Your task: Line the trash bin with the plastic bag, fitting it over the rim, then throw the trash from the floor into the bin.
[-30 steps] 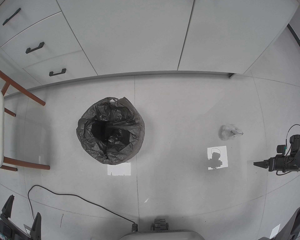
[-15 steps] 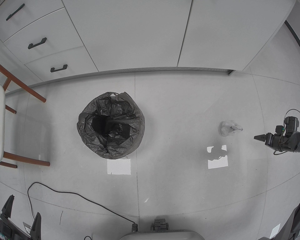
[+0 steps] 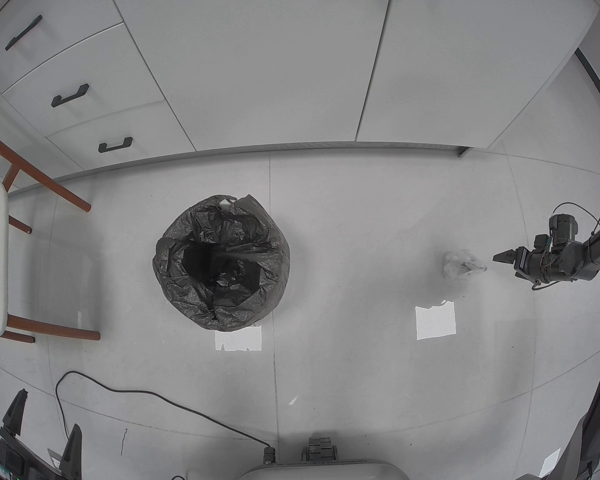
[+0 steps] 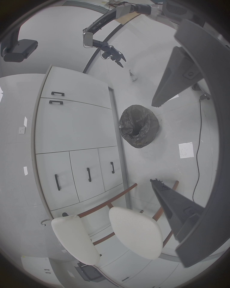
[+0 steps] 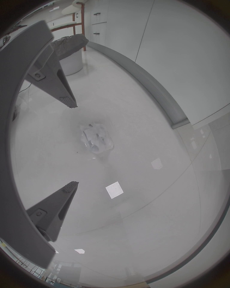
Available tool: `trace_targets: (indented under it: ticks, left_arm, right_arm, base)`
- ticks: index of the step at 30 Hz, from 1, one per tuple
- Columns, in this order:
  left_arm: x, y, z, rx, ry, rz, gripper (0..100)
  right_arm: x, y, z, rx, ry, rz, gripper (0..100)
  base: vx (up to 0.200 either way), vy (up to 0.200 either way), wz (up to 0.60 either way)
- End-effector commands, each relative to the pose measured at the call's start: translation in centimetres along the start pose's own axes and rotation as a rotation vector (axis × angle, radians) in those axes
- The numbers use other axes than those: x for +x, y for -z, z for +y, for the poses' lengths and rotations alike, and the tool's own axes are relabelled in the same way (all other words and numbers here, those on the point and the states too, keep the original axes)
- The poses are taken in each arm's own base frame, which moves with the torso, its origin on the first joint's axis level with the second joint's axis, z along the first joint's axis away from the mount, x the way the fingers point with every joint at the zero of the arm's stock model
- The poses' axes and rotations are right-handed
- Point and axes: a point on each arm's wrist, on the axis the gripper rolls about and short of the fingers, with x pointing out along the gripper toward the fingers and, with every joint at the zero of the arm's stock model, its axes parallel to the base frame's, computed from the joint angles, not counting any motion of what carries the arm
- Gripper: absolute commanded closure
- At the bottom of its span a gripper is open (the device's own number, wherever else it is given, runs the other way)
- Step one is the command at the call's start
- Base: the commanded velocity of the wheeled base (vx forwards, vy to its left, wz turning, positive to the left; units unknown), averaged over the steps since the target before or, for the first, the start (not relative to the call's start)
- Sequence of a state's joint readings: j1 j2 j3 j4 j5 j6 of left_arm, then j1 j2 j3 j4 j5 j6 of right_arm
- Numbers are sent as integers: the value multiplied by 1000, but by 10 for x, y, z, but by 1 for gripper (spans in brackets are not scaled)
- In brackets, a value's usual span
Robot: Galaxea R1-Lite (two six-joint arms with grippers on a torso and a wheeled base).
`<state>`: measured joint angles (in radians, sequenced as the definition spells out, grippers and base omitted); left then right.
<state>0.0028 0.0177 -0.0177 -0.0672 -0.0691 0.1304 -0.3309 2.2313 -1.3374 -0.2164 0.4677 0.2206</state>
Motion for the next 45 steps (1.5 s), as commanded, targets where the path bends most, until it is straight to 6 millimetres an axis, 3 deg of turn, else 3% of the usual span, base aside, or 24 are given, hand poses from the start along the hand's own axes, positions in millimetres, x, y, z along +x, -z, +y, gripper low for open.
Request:
trace_targets:
  ticks: [1,9,16,19,20,22,29,38,39,41,42,44,45]
  left_arm:
    - [0,5,-1,3,0,0,0]
    - [0,5,-1,3,1,0,0]
    - [0,5,-1,2,0,0,0]
    - [0,5,-1,0,0,0,0]
    - [0,5,-1,0,0,0,0]
    - [0,5,-1,-2,0,0,0]
    - [0,5,-1,-3,-2,0,0]
    - [0,5,-1,-8,-2,0,0]
    - [0,5,-1,-6,0,0,0]
    - [0,5,-1,-5,0,0,0]
    - [0,5,-1,-2,0,0,0]
    - [0,5,-1,0,0,0,0]
    - [0,5,-1,2,3,-1,0]
  right_arm:
    - [21,3,-3,18,-7,18,0]
    - [72,-13,2,79,51,26,0]
    - [87,-27,16,148,138,102,0]
    - [99,2,10,262,226,265,0]
    - [110,27,0,317,293,379,0]
    - [116,44,-8,339,337,459,0]
    - [132,75,-18,374,379,578,0]
    - [124,84,-18,411,402,686,0]
    - [109,77,-8,432,326,757,0]
    - [104,72,-4,433,296,762,0]
    - [87,57,7,427,168,779,0]
    - [78,50,12,410,84,787,0]
    - [60,38,18,356,-69,789,0]
  base:
    - [0,0,0]
    - [0,0,0]
    - [0,0,0]
    - [0,0,0]
    - [0,0,0]
    - [0,0,0]
    - [0,0,0]
    - [0,0,0]
    - [0,0,0]
    - [0,0,0]
    - [0,0,0]
    - [0,0,0]
    - [0,0,0]
